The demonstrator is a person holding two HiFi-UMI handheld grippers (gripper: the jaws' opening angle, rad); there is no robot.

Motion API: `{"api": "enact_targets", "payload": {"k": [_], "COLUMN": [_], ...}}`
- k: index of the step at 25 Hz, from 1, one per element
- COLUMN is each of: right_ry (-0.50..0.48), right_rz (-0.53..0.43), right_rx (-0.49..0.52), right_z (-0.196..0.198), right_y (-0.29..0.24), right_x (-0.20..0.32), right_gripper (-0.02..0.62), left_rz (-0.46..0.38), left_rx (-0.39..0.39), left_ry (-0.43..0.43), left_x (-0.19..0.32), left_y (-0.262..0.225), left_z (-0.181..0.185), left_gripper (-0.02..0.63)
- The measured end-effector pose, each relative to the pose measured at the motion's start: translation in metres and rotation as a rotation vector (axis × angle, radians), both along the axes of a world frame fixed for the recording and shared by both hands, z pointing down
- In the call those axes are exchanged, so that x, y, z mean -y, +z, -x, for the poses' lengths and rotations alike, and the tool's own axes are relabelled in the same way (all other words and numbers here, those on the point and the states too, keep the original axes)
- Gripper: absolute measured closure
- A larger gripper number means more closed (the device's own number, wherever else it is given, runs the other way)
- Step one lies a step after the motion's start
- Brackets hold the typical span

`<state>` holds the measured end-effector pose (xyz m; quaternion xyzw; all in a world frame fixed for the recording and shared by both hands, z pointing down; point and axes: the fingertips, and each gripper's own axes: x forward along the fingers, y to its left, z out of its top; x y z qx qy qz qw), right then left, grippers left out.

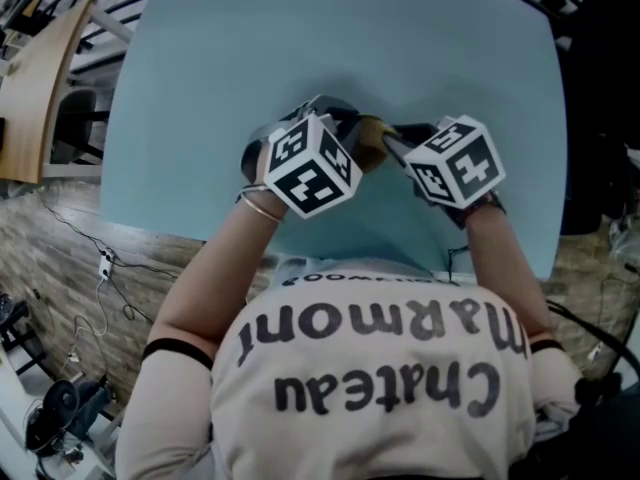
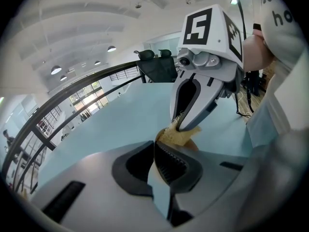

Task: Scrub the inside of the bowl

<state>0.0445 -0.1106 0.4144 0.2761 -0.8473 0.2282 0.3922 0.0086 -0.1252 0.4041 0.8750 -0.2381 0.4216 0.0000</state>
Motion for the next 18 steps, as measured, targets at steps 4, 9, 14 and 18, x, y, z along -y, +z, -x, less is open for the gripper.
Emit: {"api": "enact_targets", "payload": {"k": [4, 9, 14, 18], "right_ry": [-0.020, 0.026, 0.057, 0.075], "right_rz": [-0.033, 0.002, 0.020, 0.030], "right_rx": [-0.002, 0.020, 0.042, 0.052], "right_z": [0.000, -0.004, -0.009, -0.014], "right_y": [-0.004, -0.002, 0.003, 0.007], "right_x": [0.001, 0.004, 0.006, 0.005], "right_gripper": [0.532, 0.532, 0.532, 0.532], "left_rz": [0.005, 0.005, 0.013, 0.024], "left_rx": [0.008, 0.009, -0.005, -0.014], "left_ry": [0.003, 0.013, 0.005, -0.005], "left_x": [-0.001, -0.002, 0.000, -0.001], "left_y": [0.002, 0.000, 0.000, 0.001], "left_z": [-0.003, -0.001, -0.004, -0.007], "left_gripper": [0.591, 0.591, 0.589, 0.589]}}
